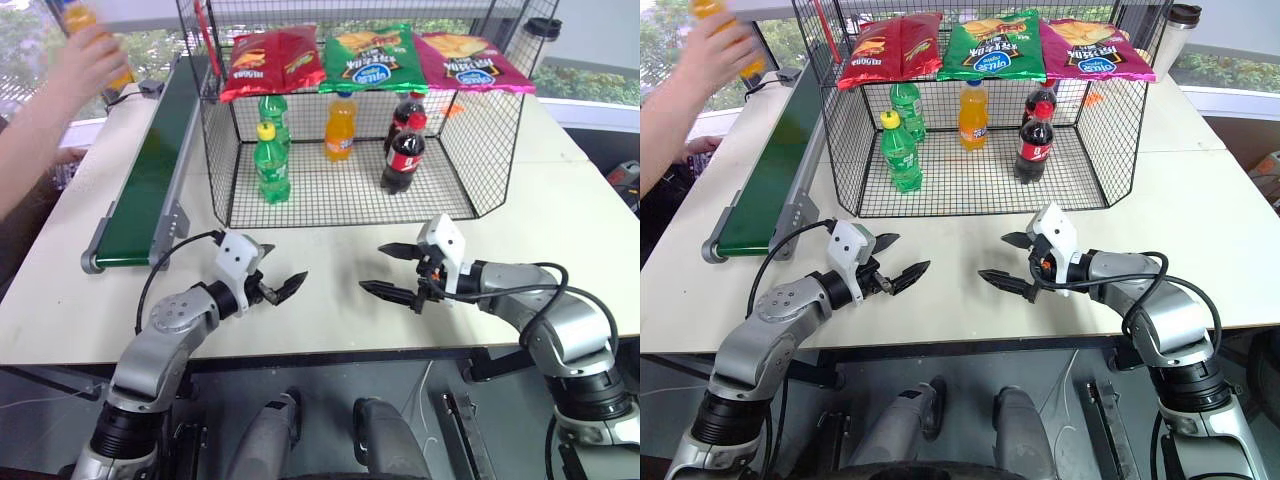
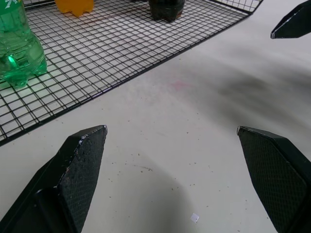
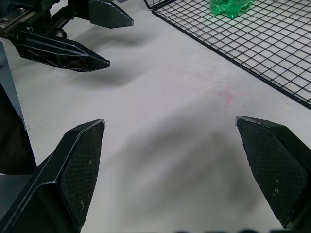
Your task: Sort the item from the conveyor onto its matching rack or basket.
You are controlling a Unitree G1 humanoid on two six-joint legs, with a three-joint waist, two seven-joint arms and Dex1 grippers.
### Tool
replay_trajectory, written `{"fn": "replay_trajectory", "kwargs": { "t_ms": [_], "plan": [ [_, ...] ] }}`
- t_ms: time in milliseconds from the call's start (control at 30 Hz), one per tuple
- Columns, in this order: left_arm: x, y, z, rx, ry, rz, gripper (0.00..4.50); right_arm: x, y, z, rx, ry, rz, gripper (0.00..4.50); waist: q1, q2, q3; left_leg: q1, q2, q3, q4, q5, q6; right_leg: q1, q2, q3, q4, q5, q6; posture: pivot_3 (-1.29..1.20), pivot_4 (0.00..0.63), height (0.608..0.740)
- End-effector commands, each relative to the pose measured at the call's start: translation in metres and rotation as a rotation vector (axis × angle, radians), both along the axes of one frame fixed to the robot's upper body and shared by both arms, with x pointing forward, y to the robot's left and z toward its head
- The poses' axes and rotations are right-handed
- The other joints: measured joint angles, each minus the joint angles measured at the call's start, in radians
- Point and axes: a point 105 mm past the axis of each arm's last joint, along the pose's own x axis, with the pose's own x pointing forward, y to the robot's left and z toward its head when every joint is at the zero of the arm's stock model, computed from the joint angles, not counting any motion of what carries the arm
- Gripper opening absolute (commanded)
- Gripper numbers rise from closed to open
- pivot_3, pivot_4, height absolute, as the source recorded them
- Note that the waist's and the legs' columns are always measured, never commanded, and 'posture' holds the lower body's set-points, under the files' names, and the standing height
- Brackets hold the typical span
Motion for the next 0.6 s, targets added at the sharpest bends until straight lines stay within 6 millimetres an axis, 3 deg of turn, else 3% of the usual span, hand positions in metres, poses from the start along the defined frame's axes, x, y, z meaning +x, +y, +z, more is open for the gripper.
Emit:
{"fn": "replay_trajectory", "kwargs": {
  "t_ms": [33,600],
  "plan": [
    [-0.0018,-0.0037,0.0114,0.0,-0.055,-0.019,4.5,-0.0022,0.0063,0.0147,0.016,-0.064,0.039,4.46,0.0,0.0,0.0,0.0,0.0,0.0,0.0,0.0,0.0,0.0,0.0,0.0,0.0,0.0,0.0,0.0,0.15,0.738],
    [-0.004,-0.0027,0.0133,-0.003,-0.06,-0.021,4.5,-0.0031,0.0117,0.0198,0.032,-0.071,0.054,4.46,0.0,0.0,0.0,0.0,0.0,0.0,0.0,0.0,0.0,0.0,0.0,0.0,0.0,0.0,0.0,0.0,0.15,0.738]
  ]
}}
